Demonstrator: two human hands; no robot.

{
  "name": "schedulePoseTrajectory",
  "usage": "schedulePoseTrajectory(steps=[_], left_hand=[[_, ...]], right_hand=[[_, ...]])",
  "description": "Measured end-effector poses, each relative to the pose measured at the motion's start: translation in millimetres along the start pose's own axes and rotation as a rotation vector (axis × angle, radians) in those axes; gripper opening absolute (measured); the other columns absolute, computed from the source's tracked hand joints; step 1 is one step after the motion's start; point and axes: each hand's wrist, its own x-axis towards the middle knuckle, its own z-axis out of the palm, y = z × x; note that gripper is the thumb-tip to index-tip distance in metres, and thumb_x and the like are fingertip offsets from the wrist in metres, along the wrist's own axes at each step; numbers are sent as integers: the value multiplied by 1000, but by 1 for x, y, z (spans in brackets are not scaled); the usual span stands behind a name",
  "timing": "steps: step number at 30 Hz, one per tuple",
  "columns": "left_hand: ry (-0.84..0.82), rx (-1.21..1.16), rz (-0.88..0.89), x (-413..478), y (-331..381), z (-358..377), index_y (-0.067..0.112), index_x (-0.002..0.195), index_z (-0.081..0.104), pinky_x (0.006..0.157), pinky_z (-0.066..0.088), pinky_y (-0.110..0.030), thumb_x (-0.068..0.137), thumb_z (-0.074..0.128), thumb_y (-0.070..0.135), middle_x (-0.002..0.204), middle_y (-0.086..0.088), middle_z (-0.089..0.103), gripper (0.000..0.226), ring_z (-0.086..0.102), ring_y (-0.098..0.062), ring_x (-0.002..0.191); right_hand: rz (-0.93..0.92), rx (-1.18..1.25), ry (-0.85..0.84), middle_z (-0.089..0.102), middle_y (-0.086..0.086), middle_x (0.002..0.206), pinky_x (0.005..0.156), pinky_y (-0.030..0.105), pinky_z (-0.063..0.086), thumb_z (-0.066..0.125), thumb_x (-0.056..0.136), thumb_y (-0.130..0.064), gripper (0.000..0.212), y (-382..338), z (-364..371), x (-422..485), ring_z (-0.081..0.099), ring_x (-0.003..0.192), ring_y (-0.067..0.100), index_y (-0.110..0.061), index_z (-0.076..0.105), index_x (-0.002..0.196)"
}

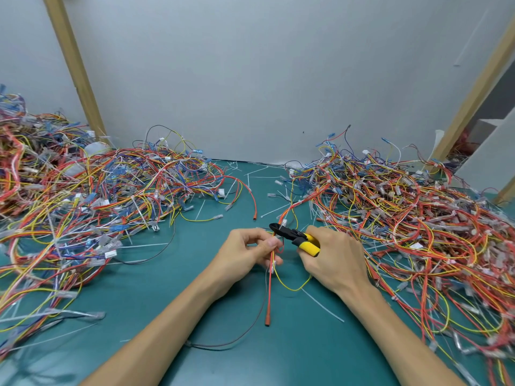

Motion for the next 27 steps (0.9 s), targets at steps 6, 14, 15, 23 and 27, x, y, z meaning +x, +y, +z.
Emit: schedulePoseTrajectory(steps=[6, 14, 15, 23, 27], left_hand=[[3, 5, -1, 0, -1, 0, 0, 82, 66, 60, 55, -26, 94, 58, 7, 80, -14, 64, 16, 67, -20, 64], [-2, 12, 5, 0, -1, 0, -1, 82, 64, 61, 56, -26, 94, 57, 6, 84, -17, 62, 16, 68, -18, 64], [-3, 13, 4, 0, -1, 0, -1, 82, 65, 61, 56, -26, 94, 57, 7, 83, -17, 62, 16, 68, -18, 64], [-7, 29, 2, 0, -1, -1, 1, 80, 65, 62, 56, -26, 95, 56, 6, 86, -22, 60, 18, 68, -18, 65], [0, 37, -1, 0, -1, -1, 1, 81, 65, 64, 57, -27, 95, 57, 7, 85, -22, 61, 17, 67, -20, 65]], right_hand=[[-12, 26, 6, 56, -3, 67, 53, 31, 29, 58, 79, -43, 23, 1, 1, -1, 54, 65, 28, -22, 51, 73], [4, 25, -36, 57, -3, 69, 52, 32, 33, 58, 82, -45, 25, 2, 3, -1, 53, 66, 25, -22, 51, 75], [12, 30, -42, 56, -3, 67, 52, 32, 34, 57, 81, -46, 26, 2, 2, -1, 52, 65, 26, -21, 51, 74], [58, 38, -48, 53, -3, 59, 51, 31, 33, 60, 79, -43, 25, -1, 0, -1, 50, 61, 26, -20, 53, 71], [29, 57, -45, 56, -6, 71, 55, 32, 30, 60, 84, -39, 18, -2, 1, -2, 44, 65, 20, -24, 52, 78]])
